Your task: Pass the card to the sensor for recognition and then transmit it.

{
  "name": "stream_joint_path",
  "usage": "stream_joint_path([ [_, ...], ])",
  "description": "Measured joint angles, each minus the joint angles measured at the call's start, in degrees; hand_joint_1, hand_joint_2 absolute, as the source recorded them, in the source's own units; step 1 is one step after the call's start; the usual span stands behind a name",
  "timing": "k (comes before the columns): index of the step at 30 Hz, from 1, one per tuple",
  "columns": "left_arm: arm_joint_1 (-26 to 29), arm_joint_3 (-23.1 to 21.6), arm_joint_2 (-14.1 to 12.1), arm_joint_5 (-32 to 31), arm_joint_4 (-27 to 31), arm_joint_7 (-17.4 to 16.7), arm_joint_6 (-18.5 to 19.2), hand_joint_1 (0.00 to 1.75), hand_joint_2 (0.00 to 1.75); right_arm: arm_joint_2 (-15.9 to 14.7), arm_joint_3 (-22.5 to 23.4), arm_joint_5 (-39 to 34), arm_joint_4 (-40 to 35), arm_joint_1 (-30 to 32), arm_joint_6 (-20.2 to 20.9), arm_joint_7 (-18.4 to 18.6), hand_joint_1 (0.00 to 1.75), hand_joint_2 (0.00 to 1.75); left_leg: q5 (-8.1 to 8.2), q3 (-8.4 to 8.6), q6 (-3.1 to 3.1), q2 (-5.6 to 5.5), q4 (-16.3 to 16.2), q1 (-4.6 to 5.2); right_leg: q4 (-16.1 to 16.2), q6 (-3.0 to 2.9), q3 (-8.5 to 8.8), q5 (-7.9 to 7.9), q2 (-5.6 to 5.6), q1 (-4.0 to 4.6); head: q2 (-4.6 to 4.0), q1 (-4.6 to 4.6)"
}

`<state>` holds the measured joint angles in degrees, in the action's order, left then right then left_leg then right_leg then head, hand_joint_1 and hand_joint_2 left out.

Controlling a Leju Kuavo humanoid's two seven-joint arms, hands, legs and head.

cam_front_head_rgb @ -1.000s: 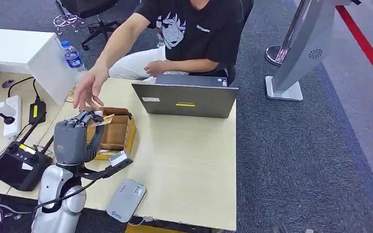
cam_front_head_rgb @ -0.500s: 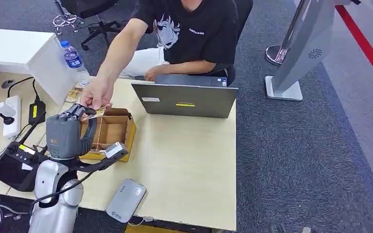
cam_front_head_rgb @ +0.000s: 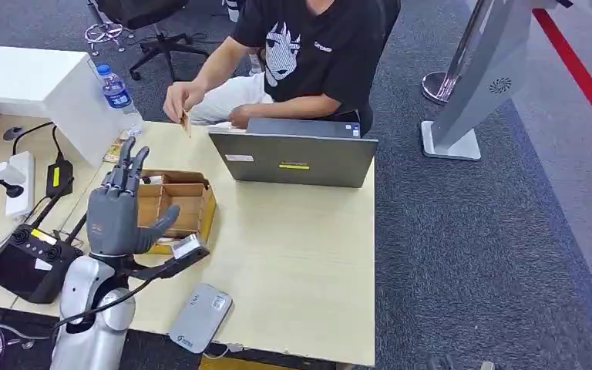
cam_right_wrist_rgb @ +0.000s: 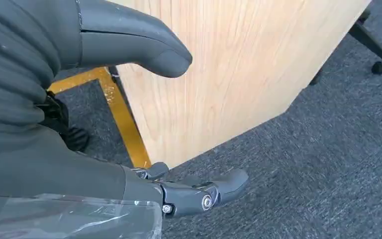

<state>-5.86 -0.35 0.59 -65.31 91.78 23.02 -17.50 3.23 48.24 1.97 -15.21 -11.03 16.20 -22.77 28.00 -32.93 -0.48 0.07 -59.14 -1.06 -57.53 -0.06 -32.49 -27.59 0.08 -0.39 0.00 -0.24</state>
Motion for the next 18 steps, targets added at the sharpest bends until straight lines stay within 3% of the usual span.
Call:
stream_joint_path([
  [5, 1.87, -1.66, -1.68, 0.81, -1.92, 0.0, 2.21, 0.0, 1.75, 0.0, 0.85, -0.04, 0.0, 0.02, 0.15, 0.0, 0.0, 1.75, 0.0, -0.01, 0.0, 0.0, 0.0, 0.0, 0.0, 0.0, -0.02, -0.01, 0.01, 0.0, 0.0, 0.0],
  [8, 3.53, -4.15, -4.53, 0.5, -3.49, -0.57, 3.89, 0.0, 1.75, 0.0, 1.27, -0.09, 0.0, 0.04, 0.2, 0.0, 0.0, 1.75, 0.01, -0.02, 0.0, 0.05, 0.02, 0.0, 0.0, 0.0, -0.04, -0.01, 0.05, 0.0, 0.0, 0.0],
  [18, 6.84, -7.04, -10.58, 0.44, -6.27, -2.08, 4.15, 0.0, 1.75, -0.02, 2.32, -0.09, 0.0, 0.12, 0.22, 0.15, 0.0, 1.75, 0.0, -0.03, 0.0, 0.06, 0.02, -0.01, 0.0, 0.0, -0.06, -0.01, 0.06, 0.0, 0.0, 0.02],
])
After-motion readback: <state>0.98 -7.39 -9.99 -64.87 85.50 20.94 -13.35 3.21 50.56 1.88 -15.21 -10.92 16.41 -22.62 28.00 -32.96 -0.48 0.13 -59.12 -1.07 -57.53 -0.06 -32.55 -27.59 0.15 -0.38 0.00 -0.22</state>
